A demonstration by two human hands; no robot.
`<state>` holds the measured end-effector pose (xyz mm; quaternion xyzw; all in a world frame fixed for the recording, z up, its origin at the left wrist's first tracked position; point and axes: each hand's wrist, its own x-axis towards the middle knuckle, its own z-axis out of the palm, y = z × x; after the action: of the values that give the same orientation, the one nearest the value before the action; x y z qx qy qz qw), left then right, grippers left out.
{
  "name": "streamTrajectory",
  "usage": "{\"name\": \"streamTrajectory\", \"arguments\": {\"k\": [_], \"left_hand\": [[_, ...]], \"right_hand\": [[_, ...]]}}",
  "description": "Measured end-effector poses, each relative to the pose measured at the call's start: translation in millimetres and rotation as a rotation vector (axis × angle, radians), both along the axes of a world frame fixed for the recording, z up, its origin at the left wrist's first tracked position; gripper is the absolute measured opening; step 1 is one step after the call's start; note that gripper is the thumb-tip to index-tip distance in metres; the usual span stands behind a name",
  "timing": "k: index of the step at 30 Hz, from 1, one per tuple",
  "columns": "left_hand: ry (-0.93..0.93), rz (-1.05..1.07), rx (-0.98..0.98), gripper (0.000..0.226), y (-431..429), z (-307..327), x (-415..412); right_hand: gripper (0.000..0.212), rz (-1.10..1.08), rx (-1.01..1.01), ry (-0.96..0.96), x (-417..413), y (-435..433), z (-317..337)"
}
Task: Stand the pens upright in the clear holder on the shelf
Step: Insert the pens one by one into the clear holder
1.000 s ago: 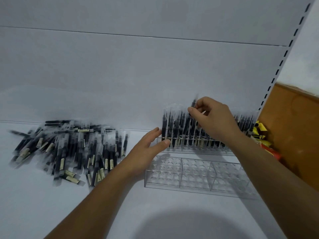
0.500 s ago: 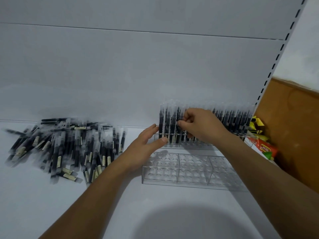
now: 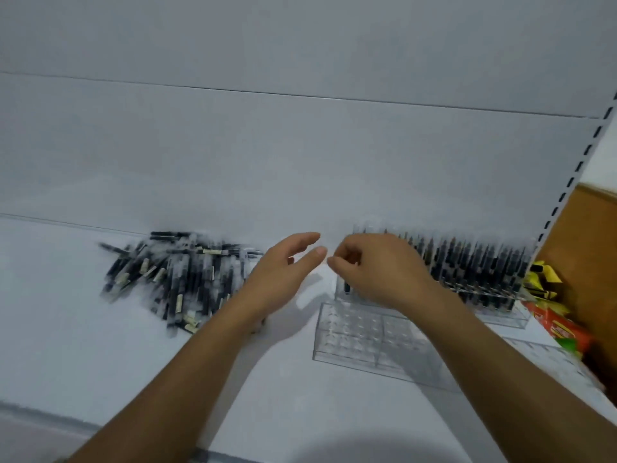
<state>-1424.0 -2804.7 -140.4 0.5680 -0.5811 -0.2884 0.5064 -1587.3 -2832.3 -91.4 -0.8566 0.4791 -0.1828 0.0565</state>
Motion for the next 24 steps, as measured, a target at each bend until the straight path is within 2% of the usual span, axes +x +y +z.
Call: {"name": "streamTrajectory", "arguments": {"k": [5, 8, 10, 12, 14, 17, 21, 24], "left_hand": [[-0.159, 0.301, -0.048, 0.034, 33.9, -5.0, 70.0], [-0.312, 0.547, -0.04, 0.038, 51.1, -14.1, 115.6], [-0.439, 0.674, 0.059, 0.048, 58.5, -23.5, 146.1], [-0.548, 0.711, 0.218, 0.055, 64.2, -36.1, 171.0], [-0.549, 0.664, 0.344, 0.053, 69.0, -43.6, 180.7], [-0.494, 0.619, 0.366, 0.051, 72.4, -47.7, 179.4], [-0.491, 0.678, 0.349, 0.053, 76.0, -49.4, 175.8], [-0.475, 0.716, 0.3, 0.045, 76.4, -47.5, 176.2]], "right_hand": [[0.025, 0.292, 0.047, -0.02, 82.6, 43.2, -31.0], [0.046, 0.361, 0.086, 0.034, 117.5, 57.9, -59.6], [0.064, 0.349, 0.132, 0.105, 127.9, 59.0, -76.8], [0.071, 0.336, 0.173, 0.156, 131.1, 56.3, -90.0], [0.068, 0.339, 0.175, 0.16, 132.0, 54.1, -97.3], [0.059, 0.35, 0.157, 0.075, 133.3, 51.0, -102.7], [0.049, 0.365, 0.138, -0.108, 135.0, 45.5, -109.0], [0.044, 0.365, 0.119, -0.169, 135.1, 47.1, -108.0]]}}
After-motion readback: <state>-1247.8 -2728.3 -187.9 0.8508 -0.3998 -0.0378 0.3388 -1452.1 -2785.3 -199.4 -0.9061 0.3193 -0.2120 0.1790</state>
